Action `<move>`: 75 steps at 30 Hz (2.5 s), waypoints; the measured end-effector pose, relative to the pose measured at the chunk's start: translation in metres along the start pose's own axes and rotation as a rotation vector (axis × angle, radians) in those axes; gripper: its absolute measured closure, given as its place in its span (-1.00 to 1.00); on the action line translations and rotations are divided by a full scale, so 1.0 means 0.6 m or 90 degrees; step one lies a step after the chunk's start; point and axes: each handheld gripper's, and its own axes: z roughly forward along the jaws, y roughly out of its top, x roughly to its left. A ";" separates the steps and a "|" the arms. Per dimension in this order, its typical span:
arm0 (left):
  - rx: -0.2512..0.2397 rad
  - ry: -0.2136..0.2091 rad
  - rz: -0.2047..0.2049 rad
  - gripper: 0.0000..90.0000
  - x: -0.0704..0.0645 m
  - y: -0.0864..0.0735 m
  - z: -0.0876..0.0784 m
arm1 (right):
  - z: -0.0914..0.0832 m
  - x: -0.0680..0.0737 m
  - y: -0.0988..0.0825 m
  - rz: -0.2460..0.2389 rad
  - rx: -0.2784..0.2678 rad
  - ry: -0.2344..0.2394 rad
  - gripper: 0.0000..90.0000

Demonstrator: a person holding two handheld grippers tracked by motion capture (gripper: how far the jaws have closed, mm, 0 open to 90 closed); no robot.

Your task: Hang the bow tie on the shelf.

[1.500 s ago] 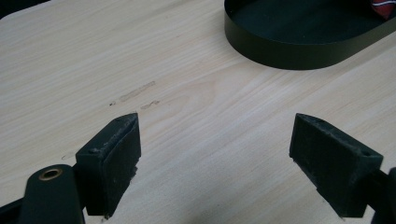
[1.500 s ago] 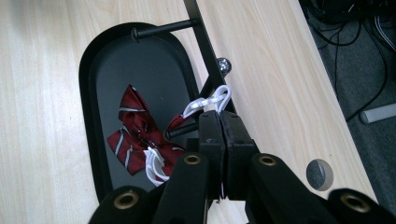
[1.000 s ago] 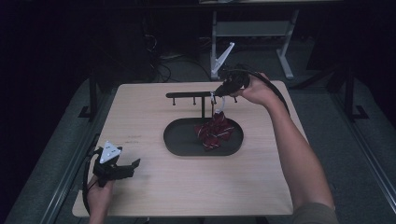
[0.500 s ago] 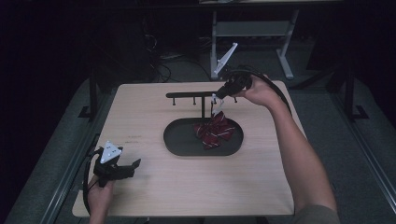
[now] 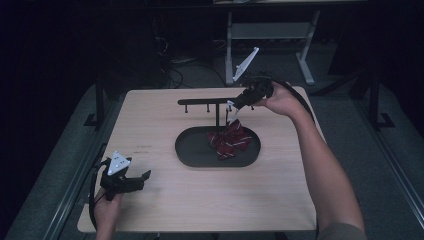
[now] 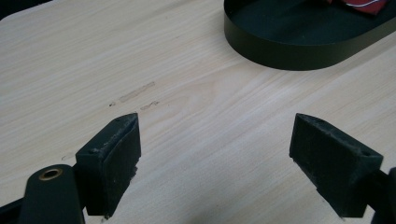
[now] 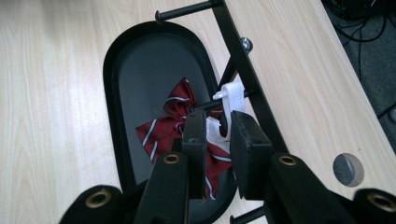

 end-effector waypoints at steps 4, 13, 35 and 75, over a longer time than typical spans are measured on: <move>0.003 0.000 0.003 -0.64 -0.001 0.001 0.000 | -0.003 0.001 -0.010 0.002 -0.009 0.004 0.63; 0.005 -0.003 0.005 -0.64 -0.002 0.000 0.002 | -0.007 0.006 -0.023 0.007 -0.013 0.015 0.56; 0.006 -0.003 0.008 -0.64 -0.002 0.000 0.000 | -0.022 0.023 -0.061 0.020 -0.031 0.018 0.45; 0.006 -0.002 0.008 -0.64 -0.003 0.001 0.000 | -0.035 0.067 -0.142 0.049 -0.054 0.023 0.24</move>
